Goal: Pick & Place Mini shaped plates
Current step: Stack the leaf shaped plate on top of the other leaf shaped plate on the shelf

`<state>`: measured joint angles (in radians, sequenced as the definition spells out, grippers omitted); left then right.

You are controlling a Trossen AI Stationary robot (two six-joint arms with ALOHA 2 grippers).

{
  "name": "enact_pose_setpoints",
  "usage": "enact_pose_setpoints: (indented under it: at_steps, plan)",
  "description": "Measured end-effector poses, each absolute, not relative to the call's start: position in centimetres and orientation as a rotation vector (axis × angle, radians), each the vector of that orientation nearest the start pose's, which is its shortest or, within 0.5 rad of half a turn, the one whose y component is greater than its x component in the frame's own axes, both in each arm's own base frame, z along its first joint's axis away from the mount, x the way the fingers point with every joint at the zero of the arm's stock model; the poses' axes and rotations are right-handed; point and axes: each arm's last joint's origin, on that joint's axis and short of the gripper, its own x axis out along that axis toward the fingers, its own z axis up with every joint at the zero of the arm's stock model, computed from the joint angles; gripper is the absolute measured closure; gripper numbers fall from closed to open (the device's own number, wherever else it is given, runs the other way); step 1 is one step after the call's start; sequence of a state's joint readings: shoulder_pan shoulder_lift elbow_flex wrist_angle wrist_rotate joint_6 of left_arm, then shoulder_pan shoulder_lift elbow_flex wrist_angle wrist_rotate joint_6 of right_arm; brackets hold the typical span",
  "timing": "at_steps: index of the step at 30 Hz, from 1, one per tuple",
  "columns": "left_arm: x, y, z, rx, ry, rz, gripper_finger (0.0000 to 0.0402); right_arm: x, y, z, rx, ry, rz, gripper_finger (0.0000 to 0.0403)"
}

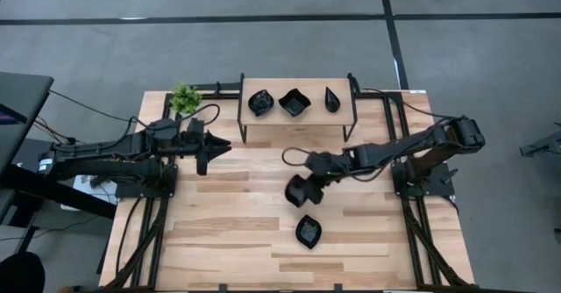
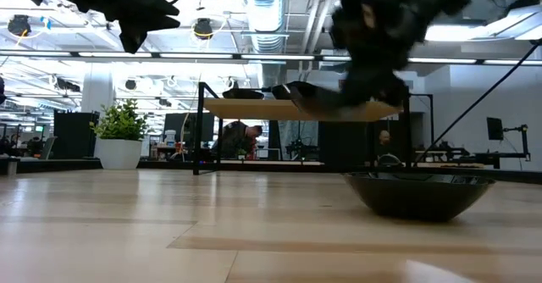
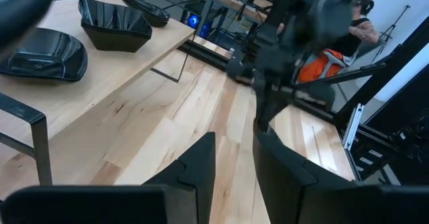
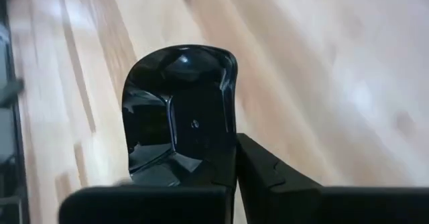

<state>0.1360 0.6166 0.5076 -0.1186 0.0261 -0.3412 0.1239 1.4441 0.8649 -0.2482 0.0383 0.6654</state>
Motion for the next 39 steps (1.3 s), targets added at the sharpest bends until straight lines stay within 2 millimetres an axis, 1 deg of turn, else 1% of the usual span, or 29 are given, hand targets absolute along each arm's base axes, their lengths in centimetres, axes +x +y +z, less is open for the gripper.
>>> enact_pose_setpoints:
  at_steps: [4,9,12,14,16,18,20,22,24,28,33,39]
  plan:
    - [15.1,2.0,26.9,-0.364,0.186,0.140,0.0300,30.3,2.8,24.6,0.429,0.701,-0.234,0.0402]
    - [16.3,2.1,26.6,-0.358,0.186,0.110,0.0297,31.6,1.3,29.0,0.254,0.536,-0.358,0.0402]
    - [17.2,2.2,26.4,-0.313,0.188,0.105,0.0289,32.1,0.5,31.0,0.182,0.476,-0.421,0.0402]
    - [17.8,2.3,26.5,-0.275,0.160,0.102,0.0280,32.5,0.0,31.8,0.142,0.452,-0.461,0.0402]
    - [18.3,2.4,26.7,-0.243,0.121,0.108,0.0269,32.7,-0.2,32.4,0.103,0.436,-0.500,0.0402]
    - [18.8,2.5,26.9,-0.218,0.076,0.121,0.0260,33.4,-0.3,32.8,0.076,0.403,-0.531,0.0402]
    - [19.3,2.6,27.1,-0.182,0.040,0.120,0.0253,33.6,-0.5,32.6,0.029,0.427,-0.560,0.0402]
    - [19.7,2.6,26.9,-0.147,0.042,0.122,0.0248,34.6,-0.6,32.9,0.020,0.406,-0.575,0.0402]
    - [20.1,2.7,26.7,-0.109,0.042,0.123,0.0247,35.0,-0.6,32.5,-0.028,0.454,-0.604,0.0403]
    - [20.4,3.0,26.4,-0.055,0.054,0.212,0.0252,36.9,-0.4,32.7,-0.113,0.461,-0.638,0.0403]
    - [20.4,3.2,26.5,-0.009,0.049,0.290,0.0253,39.2,-0.2,32.7,-0.185,0.479,-0.626,0.0403]
    - [20.3,3.5,26.5,-0.001,0.047,0.373,0.0250,40.6,-0.2,33.2,-0.227,0.514,-0.626,0.0403]
